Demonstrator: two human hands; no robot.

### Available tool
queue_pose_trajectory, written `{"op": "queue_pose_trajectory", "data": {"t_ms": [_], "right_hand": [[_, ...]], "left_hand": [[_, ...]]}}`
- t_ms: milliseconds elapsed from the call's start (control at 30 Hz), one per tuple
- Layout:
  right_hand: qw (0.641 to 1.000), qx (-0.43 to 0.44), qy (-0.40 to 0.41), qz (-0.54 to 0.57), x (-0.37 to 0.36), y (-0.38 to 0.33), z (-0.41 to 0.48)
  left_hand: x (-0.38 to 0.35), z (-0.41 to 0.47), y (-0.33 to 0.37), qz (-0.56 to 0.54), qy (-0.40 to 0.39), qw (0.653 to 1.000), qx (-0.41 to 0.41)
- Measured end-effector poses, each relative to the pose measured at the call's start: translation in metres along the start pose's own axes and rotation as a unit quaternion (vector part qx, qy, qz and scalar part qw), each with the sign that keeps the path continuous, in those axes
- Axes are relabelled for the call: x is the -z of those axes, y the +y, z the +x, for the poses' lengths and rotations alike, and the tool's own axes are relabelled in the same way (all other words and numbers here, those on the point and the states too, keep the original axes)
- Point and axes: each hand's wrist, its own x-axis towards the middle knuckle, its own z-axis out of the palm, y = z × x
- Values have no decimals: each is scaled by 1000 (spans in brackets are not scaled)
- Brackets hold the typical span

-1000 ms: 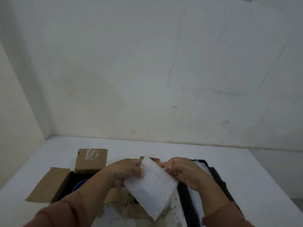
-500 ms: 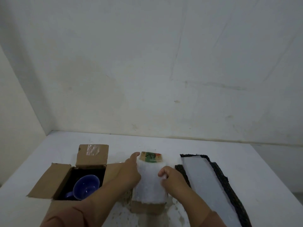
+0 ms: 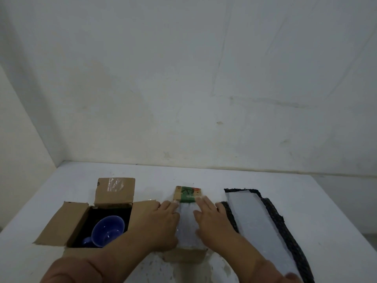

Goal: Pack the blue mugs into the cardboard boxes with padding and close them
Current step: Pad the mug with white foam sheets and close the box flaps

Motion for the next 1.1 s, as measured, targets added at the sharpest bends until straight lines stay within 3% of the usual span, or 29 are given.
{"op": "queue_pose_trajectory", "data": {"t_ms": [133, 400, 600, 733, 833, 1000, 1100], "right_hand": [[992, 15, -107, -63, 5, 0, 6], [987, 54, -112, -103, 12, -3, 11], [974, 73, -143, -158, 23, -1, 18], [974, 74, -121, -179, 12, -9, 21], [980, 76, -106, -153, 6, -5, 20], [974, 71, -157, -148, 7, 0, 21], [980, 64, -131, -138, 0, -6, 21]], "left_hand": [[9, 4, 4, 46, -53, 997, -11], [23, 13, 26, 134, -95, 986, -5], [31, 18, 34, 110, -107, 988, -6], [24, 26, 32, 114, -132, 985, -1], [18, 29, 29, 111, -124, 986, 2], [7, 29, 24, 94, -105, 990, 11], [4, 32, 22, 92, -101, 991, 7]]}}
